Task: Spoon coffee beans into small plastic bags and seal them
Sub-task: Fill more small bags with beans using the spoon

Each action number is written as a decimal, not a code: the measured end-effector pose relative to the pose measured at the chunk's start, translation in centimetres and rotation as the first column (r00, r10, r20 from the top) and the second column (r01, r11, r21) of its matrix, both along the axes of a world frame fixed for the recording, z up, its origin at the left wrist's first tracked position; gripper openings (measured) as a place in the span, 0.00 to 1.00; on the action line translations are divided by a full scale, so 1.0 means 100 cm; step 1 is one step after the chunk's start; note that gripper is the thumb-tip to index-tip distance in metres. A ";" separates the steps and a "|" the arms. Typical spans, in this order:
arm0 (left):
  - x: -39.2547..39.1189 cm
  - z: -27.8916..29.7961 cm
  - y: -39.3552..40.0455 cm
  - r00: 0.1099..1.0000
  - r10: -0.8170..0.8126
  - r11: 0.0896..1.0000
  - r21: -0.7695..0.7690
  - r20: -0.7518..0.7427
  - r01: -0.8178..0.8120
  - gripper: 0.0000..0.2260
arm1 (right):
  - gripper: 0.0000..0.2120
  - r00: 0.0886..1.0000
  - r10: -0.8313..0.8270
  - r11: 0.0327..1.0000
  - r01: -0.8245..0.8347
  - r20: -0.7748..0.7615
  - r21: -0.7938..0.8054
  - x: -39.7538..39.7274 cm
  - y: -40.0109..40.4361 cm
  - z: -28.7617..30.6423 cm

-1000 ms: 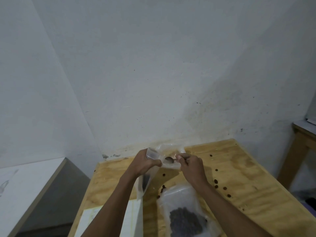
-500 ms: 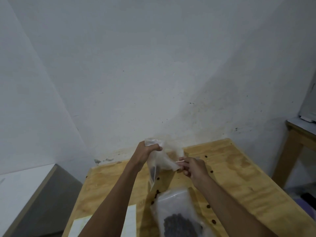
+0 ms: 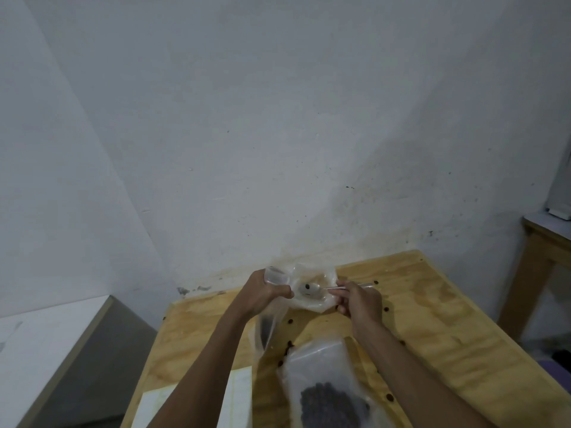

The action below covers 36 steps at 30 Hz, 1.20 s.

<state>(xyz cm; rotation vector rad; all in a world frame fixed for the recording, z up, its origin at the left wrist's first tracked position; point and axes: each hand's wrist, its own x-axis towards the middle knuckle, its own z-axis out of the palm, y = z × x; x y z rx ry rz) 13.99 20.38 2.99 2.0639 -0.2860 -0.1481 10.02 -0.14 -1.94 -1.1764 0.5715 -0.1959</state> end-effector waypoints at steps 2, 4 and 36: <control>-0.002 -0.003 0.002 1.000 0.018 0.996 0.087 0.021 -0.019 0.19 | 0.08 1.000 -0.015 1.000 0.015 0.012 -0.010 -0.002 -0.001 0.004; -0.003 -0.007 0.005 0.999 0.027 0.987 0.160 0.044 -0.033 0.28 | 0.09 0.999 -0.031 0.999 0.032 0.023 -0.036 -0.003 -0.002 0.009; -0.025 -0.016 0.012 0.902 0.355 0.935 -0.125 0.247 -0.333 0.45 | 0.07 0.999 0.045 0.931 -0.034 0.021 -0.364 0.012 0.010 0.009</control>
